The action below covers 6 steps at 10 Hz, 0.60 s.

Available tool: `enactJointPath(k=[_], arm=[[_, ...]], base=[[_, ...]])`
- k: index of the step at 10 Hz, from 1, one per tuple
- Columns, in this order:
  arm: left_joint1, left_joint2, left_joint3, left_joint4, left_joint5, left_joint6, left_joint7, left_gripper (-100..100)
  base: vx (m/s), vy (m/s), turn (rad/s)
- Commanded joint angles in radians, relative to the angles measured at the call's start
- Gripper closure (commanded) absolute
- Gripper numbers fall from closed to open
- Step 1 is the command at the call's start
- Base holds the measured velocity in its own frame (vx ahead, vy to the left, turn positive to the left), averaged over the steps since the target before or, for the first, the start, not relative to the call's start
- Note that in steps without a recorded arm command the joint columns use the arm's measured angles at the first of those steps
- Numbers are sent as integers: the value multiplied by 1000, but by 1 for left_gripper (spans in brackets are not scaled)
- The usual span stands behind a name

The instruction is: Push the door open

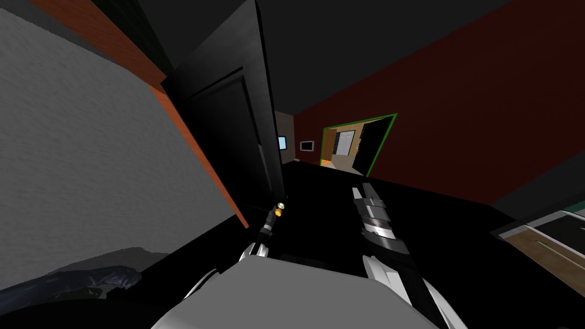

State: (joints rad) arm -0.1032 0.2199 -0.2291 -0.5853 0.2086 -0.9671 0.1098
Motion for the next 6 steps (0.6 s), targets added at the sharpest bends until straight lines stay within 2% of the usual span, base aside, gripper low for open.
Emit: enactJointPath(k=[1,2,4,5,6], arm=[[-13,-9,0,0,16,-1,50,100],[-13,-9,0,0,16,-1,59,100],[-21,-26,-1,1,43,10,124,100],[-21,-26,-1,1,43,10,143,100],[-25,-34,-2,1,56,15,175,100]], base=[[42,-1,12],[37,-3,3],[50,-4,24],[48,0,6],[61,6,23]])
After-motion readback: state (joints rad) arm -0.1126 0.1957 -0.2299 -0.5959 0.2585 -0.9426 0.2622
